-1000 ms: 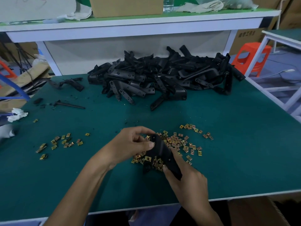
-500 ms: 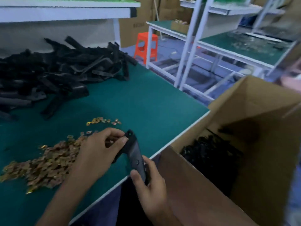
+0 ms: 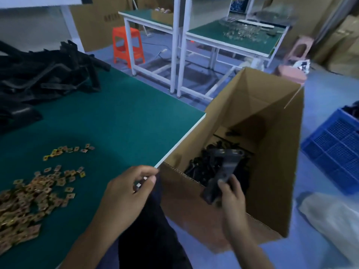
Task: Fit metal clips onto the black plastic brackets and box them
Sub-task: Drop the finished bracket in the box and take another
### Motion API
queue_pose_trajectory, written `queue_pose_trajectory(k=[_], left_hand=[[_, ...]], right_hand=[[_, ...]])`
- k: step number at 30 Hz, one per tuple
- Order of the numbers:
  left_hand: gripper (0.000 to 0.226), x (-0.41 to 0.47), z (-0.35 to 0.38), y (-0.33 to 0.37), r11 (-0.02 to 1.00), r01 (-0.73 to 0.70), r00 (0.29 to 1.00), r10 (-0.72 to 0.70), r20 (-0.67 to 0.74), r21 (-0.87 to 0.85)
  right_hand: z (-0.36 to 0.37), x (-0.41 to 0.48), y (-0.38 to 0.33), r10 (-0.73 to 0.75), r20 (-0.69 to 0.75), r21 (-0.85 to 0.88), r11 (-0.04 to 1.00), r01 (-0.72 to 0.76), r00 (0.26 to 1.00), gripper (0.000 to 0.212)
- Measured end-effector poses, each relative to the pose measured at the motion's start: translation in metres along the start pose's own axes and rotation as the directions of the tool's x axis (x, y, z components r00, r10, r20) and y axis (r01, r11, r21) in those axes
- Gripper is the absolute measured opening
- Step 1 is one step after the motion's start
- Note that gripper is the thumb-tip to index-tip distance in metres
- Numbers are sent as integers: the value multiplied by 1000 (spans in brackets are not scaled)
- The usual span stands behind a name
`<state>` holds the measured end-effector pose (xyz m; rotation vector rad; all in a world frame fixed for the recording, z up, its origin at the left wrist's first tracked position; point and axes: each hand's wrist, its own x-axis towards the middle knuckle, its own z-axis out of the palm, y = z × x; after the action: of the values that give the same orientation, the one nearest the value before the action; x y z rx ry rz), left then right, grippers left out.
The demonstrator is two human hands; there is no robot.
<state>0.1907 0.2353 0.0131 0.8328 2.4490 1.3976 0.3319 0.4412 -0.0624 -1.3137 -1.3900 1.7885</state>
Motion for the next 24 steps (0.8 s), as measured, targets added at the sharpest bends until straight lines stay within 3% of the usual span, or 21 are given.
queue_pose_trajectory(k=[2,4,6,8,10,13,17,19,21,22,24], left_hand=[[23,-1,-10,-9,1000,26,999,-26,-37,-14],[26,-4,-20,-17,997,48,995,-52,-80,-55],[27,-8,-30,-27,996,56,990,-64,-123,-65],[24,-11,-43,-39,996,77,983,-84,-162,-48],[20,-13,-60,-51,994,105,969,-108,-221,-26],[19,-15,-90,-66,988,155,938,-139,-318,25],[13,-14,-136,-90,956,282,871,-223,-438,75],[14,-10,-162,-107,928,363,820,-275,-502,84],[17,-2,-188,-127,893,440,764,-317,-562,95],[21,3,-201,-137,875,473,734,-329,-594,99],[32,19,-224,-157,832,544,668,-350,-656,110]], right_hand=[[-9,28,-12,102,13,-67,993,-101,995,75],[-7,47,-14,143,-1,-162,977,-141,990,83],[14,47,-13,48,25,-217,975,-41,999,69],[42,29,-11,-155,136,-252,950,185,978,32],[79,1,-9,-322,305,-286,867,409,896,18],[137,-53,-6,-435,542,-177,778,603,719,14],[200,-105,3,-395,812,-76,659,749,430,16],[222,-118,13,-374,865,-51,598,800,335,20],[232,-125,24,-448,851,-64,427,902,273,20],[234,-128,27,-481,840,-77,351,933,250,21],[234,-127,32,-531,814,-82,293,953,234,25]])
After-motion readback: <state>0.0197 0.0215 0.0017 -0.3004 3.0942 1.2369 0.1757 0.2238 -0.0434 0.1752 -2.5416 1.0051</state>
